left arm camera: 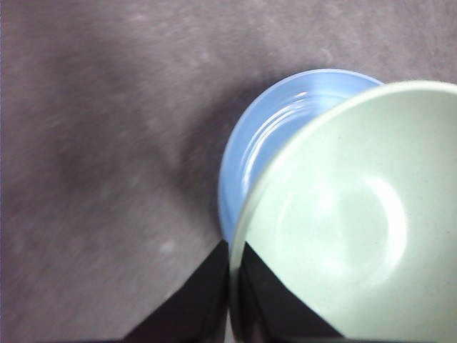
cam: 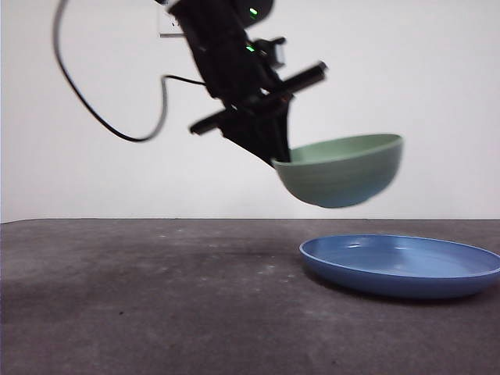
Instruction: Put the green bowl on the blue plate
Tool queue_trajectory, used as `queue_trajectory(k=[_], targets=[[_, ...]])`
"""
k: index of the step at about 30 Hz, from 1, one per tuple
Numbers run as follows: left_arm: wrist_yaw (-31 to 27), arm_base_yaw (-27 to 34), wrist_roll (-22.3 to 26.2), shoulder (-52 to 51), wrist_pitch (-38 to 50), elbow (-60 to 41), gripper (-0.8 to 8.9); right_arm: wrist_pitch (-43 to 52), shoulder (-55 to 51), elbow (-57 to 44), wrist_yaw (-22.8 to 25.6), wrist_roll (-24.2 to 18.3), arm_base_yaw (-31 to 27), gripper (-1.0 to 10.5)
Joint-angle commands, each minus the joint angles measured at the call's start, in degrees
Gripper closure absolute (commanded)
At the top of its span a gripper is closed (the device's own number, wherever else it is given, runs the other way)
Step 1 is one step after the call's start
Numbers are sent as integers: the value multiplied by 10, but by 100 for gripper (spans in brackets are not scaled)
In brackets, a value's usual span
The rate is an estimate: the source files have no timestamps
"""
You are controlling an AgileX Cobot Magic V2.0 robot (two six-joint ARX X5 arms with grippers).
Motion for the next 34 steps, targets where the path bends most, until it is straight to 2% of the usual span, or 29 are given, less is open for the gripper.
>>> queue_trajectory(k=[1, 10, 20, 22, 25, 27, 34], targets=[[3, -16, -5, 48, -3, 51, 803, 3, 4, 12, -1, 7, 2, 639], [3, -37, -5, 163, -22, 153, 803, 3, 4, 12, -1, 11, 2, 639], [3, -38, -5, 190, -39, 163, 802, 3, 4, 12, 0, 15, 2, 639], [3, -38, -5, 190, -45, 163, 760, 4, 4, 12, 0, 15, 2, 639], [3, -39, -5, 190, -52, 163, 631, 4, 4, 12, 0, 15, 2, 639], [3, -39, -5, 190, -55, 163, 582, 4, 4, 12, 0, 15, 2, 639], [3, -41, -4, 176, -67, 168, 563, 4, 4, 12, 0, 15, 2, 639]])
